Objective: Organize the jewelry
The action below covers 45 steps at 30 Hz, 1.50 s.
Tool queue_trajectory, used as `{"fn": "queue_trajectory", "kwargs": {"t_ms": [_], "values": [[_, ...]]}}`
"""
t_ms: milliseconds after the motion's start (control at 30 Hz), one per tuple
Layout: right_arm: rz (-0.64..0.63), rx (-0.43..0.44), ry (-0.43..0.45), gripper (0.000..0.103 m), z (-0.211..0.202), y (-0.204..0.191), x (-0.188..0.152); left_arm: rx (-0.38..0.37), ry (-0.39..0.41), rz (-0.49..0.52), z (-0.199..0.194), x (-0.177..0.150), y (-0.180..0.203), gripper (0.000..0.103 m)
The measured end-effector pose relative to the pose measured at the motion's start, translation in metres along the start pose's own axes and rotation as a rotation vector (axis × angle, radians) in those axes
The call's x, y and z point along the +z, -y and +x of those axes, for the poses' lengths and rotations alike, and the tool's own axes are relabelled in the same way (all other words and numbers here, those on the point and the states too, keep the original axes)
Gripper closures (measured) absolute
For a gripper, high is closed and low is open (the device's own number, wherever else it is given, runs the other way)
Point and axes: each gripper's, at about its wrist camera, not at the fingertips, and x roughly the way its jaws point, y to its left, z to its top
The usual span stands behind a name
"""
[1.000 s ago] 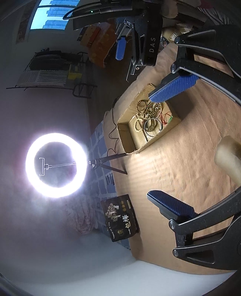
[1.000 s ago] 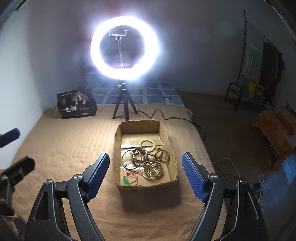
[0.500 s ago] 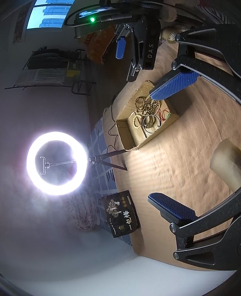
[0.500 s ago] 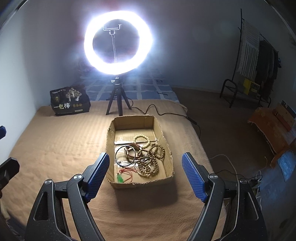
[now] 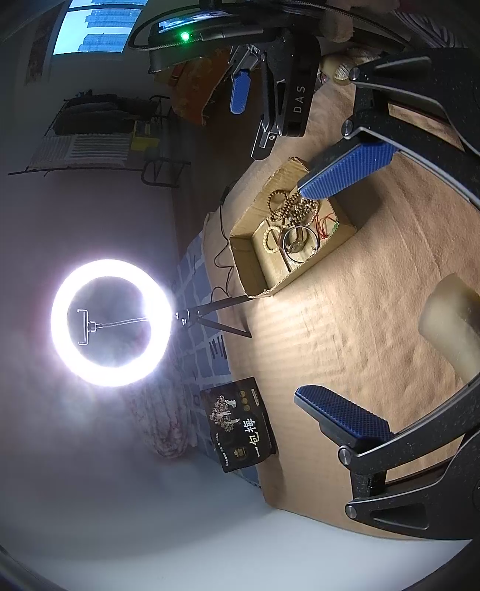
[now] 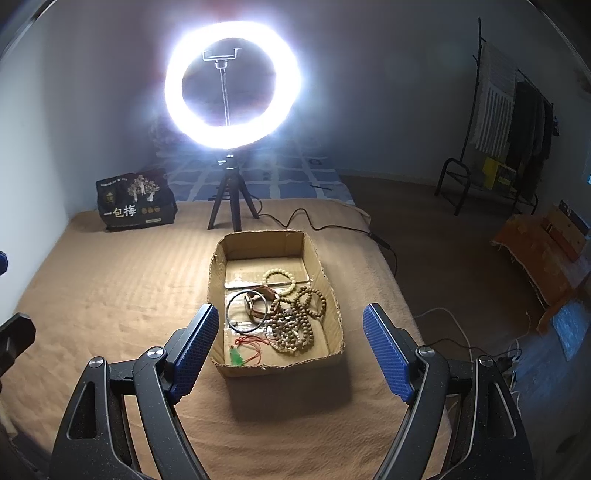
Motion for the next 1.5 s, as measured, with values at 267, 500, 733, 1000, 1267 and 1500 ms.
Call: {"fn": "queue_trajectory", "kwargs": {"t_ms": [267, 500, 733, 1000, 1267, 1500], "values": [[0.002, 0.003, -0.001, 0.023, -0.0005, 0.0009, 0.0002, 0.000, -0.006, -0.001, 0.0019, 0.0007, -0.0002, 0.000], [0.005, 0.009, -0.004, 0.023, -0.0002, 0.0020, 0.0009, -0.001, -0.005, -0.002, 0.0019, 0.0007, -0.0004, 0.000], [0.017, 0.012, -0.007, 0.023, 0.0005, 0.0019, 0.0008, 0.002, -0.006, -0.003, 0.0043, -0.0011, 0.0009, 0.000], [0.014, 0.007, -0.006, 0.023, 0.0006, 0.0020, 0.0004, 0.002, -0.005, -0.001, 0.0042, -0.0016, 0.0009, 0.000], [0.012, 0.007, -0.007, 0.023, 0.0005, 0.0009, 0.0005, 0.000, -0.007, -0.004, 0.0044, -0.0015, 0.0017, 0.000], [0.007, 0.004, -0.010, 0.023, -0.0002, -0.0011, 0.0014, 0.002, -0.028, -0.046, 0.0061, -0.0012, -0.0062, 0.000]]}}
